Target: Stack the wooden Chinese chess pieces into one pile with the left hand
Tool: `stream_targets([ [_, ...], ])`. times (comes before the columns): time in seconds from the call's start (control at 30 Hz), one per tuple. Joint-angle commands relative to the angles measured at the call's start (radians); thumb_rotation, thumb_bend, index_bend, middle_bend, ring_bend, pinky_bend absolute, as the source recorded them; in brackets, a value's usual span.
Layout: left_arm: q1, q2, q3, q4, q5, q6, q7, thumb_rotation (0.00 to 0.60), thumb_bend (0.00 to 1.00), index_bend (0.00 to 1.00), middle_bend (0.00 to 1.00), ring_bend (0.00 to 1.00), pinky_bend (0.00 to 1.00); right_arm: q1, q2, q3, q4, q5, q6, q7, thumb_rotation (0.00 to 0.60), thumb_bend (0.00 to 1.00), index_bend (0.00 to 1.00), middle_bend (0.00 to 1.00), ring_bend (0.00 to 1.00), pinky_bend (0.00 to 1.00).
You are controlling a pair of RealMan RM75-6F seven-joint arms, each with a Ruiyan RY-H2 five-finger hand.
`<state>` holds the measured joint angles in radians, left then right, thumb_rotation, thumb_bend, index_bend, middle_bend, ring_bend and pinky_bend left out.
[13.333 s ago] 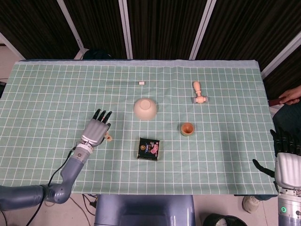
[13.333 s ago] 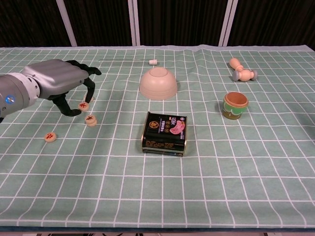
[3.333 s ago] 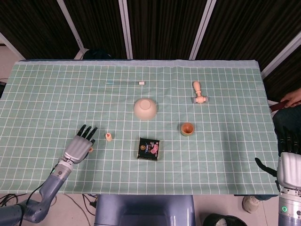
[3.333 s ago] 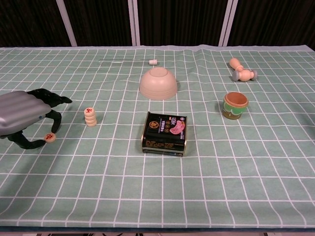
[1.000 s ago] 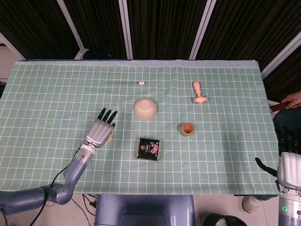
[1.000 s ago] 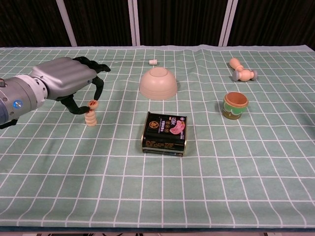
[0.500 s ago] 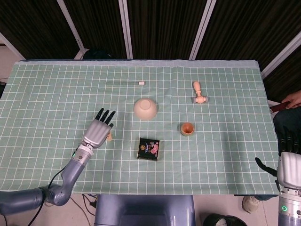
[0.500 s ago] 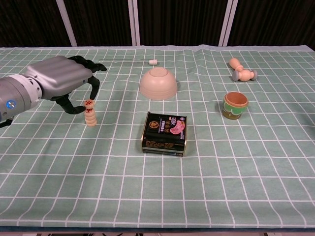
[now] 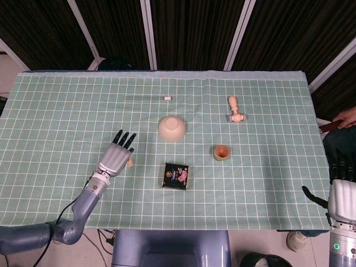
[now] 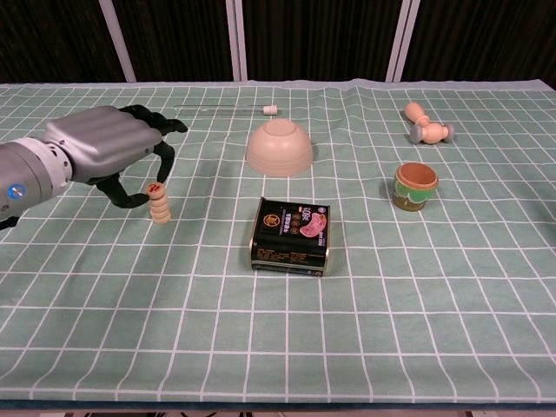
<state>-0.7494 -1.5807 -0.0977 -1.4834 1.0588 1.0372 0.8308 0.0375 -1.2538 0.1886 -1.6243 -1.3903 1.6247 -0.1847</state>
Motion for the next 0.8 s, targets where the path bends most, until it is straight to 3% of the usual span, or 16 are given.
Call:
stream_targets([
  [0.03,-0.001,-0.001,0.003,0.003,-0.005,0.0,0.004,0.6,0.32,0.47,0.01,0.0,0.0,0.0,0.0,0.0,0.0,0.0,0.0,0.0,0.6,0.23,0.12,0.01,0.0,0.0],
  [0.8,-0.011,0.001,0.013,-0.013,0.0,0.015,0.001,0.6,0.32,0.41,0.01,0.0,0.0,0.0,0.0,0.0,0.001,0.001,0.0,-0.001,0.6,0.23,0.12,0.01,0.0,0.0],
])
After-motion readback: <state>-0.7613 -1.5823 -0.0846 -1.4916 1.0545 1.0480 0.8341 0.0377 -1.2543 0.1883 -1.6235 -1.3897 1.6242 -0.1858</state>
